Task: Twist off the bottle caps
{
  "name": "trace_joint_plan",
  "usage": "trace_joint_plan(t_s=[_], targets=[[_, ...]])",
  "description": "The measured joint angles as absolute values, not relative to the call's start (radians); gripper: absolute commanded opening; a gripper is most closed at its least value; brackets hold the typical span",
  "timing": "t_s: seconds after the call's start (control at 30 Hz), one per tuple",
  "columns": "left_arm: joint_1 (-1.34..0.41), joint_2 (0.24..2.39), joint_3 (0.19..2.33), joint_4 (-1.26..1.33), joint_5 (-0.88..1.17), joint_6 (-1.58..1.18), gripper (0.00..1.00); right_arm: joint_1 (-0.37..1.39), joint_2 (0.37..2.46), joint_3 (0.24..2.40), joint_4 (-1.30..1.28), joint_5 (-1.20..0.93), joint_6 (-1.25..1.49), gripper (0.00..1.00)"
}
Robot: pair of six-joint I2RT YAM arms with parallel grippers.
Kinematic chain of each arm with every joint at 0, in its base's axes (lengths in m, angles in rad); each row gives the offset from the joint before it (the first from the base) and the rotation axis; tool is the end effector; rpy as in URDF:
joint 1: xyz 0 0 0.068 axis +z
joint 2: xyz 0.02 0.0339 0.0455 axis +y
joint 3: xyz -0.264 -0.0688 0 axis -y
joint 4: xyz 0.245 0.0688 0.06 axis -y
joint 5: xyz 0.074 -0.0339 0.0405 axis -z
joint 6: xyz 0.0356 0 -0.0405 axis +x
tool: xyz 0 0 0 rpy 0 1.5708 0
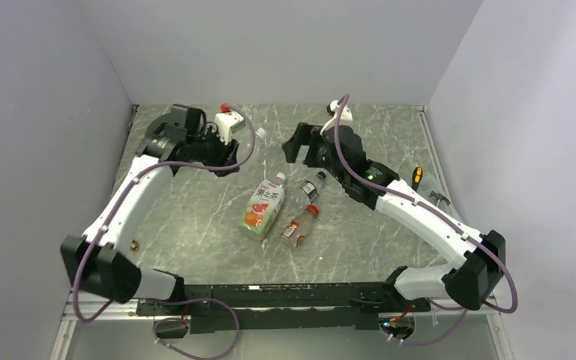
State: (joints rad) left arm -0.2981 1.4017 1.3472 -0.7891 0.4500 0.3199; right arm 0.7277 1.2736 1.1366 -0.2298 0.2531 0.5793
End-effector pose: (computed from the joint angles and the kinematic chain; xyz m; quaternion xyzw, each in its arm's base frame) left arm 0.2765 -0.1011 0.3411 0.3526 0.8438 -0.2047 0.3489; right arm 0.2261 0.1895 0.3530 0.0107 0.8207 0.2589 0.5093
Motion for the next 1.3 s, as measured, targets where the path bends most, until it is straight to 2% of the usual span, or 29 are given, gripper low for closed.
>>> trace_joint_plan(t_s=[0.17, 0.37, 0.57, 0.73, 0.83, 1.0, 1.17, 1.2, 1.23, 1.3], targets=[[-0.298, 1.235, 1.380, -0.785, 0.529, 0.308, 0.22, 0.762, 1.313, 1.258, -0.155, 0.204, 0.641, 0.98], [-0.299, 1.081, 1.340, -0.711, 0.591, 0.262, 0.22, 0.789, 1.326, 1.297, -0.071, 0.155, 0.693, 0.95], [-0.297, 1.078, 1.309, -0.667, 0.611, 0.219, 0.21, 0.803, 1.331, 1.298, -0.021, 0.121, 0.709, 0.89], [-0.303, 1.083, 1.287, -0.661, 0.630, 0.205, 0.20, 0.823, 1.354, 1.308, 0.052, 0.083, 0.717, 0.87], [-0.303, 1.082, 1.280, -0.652, 0.638, 0.199, 0.19, 0.832, 1.366, 1.311, 0.071, 0.072, 0.719, 0.79], [-0.303, 1.069, 1.259, -0.641, 0.657, 0.197, 0.19, 0.837, 1.412, 1.355, 0.078, 0.069, 0.727, 0.59], [-0.307, 1.041, 1.236, -0.640, 0.671, 0.205, 0.19, 0.837, 1.444, 1.375, 0.080, 0.069, 0.733, 0.26], [-0.307, 1.034, 1.230, -0.639, 0.668, 0.205, 0.20, 0.837, 1.446, 1.376, 0.081, 0.066, 0.745, 0.21], [-0.307, 1.029, 1.225, -0.638, 0.665, 0.206, 0.28, 0.837, 1.446, 1.379, 0.085, 0.061, 0.757, 0.16], [-0.307, 1.023, 1.217, -0.630, 0.668, 0.204, 0.65, 0.841, 1.446, 1.384, 0.085, 0.059, 0.751, 0.10]])
